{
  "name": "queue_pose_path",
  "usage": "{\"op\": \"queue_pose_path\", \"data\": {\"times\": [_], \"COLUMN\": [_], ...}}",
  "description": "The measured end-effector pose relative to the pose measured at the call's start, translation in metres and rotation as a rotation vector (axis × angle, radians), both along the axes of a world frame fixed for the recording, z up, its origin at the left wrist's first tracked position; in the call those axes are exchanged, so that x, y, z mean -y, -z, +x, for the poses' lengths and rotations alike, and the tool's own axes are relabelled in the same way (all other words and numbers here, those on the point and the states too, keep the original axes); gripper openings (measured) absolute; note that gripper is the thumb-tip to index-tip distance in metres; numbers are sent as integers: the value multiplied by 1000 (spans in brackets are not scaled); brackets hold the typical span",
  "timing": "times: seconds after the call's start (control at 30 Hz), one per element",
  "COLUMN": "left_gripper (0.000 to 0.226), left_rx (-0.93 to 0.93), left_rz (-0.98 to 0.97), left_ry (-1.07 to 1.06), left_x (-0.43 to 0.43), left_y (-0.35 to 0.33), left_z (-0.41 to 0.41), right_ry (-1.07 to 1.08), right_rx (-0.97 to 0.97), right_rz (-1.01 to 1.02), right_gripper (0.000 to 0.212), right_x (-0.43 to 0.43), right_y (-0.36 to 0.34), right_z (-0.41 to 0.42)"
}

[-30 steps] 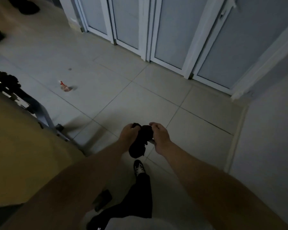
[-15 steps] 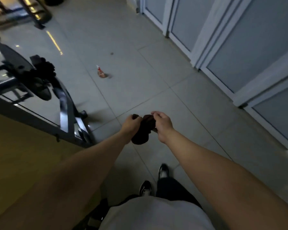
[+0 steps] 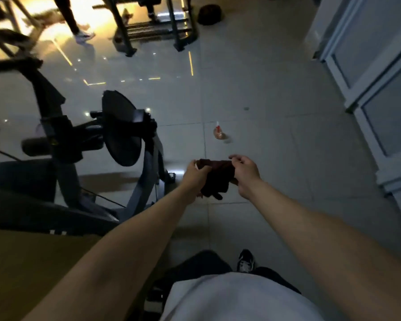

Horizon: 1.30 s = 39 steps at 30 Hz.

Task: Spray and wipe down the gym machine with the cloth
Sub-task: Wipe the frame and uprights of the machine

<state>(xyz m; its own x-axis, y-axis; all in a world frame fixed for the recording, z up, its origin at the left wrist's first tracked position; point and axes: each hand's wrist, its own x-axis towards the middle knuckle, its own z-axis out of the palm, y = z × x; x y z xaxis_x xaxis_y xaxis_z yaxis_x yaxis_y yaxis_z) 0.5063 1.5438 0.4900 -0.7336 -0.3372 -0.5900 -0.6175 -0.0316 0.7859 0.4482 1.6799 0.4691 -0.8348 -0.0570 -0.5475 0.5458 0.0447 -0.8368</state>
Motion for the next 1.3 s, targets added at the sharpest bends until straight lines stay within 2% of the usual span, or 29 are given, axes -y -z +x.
{"op": "queue_pose_path", "data": {"times": [0.07,0.1,0.13,0.27,0.4,0.53,0.73,0.9,1.03,1.17,1.3], "left_gripper": [70,72,66,19,25,29,28,31,27,20,28], "left_rx": [-1,-9,-35,-123,-148,-101,-89,-119,-119,-101,-86], "left_rz": [43,61,58,40,59,-5,-75,-104,-24,27,37], "left_ry": [-81,-106,-137,-225,-210,-268,-532,-803,-1021,-1239,-1437], "left_x": [24,36,52,109,184,272,387,466,517,579,628], "left_y": [-8,-10,-10,-6,3,7,-3,-3,10,37,60], "left_z": [-35,-48,-64,-123,-191,-264,-346,-388,-410,-431,-462], "right_ry": [-114,-154,-201,-311,-398,-473,-596,-723,-880,-1162,-1373], "right_rx": [3,-3,-11,-79,-199,-280,-352,-287,-209,-101,-6], "right_rz": [-35,-40,-51,-31,28,124,132,112,95,110,103], "right_gripper": [24,23,23,20,22,20,19,16,26,35,35], "right_x": [41,57,78,154,242,343,478,564,634,710,777], "right_y": [-10,-12,-12,-12,-9,-16,-45,-46,-28,7,39], "right_z": [-46,-62,-83,-149,-228,-302,-380,-422,-439,-465,-506]}}
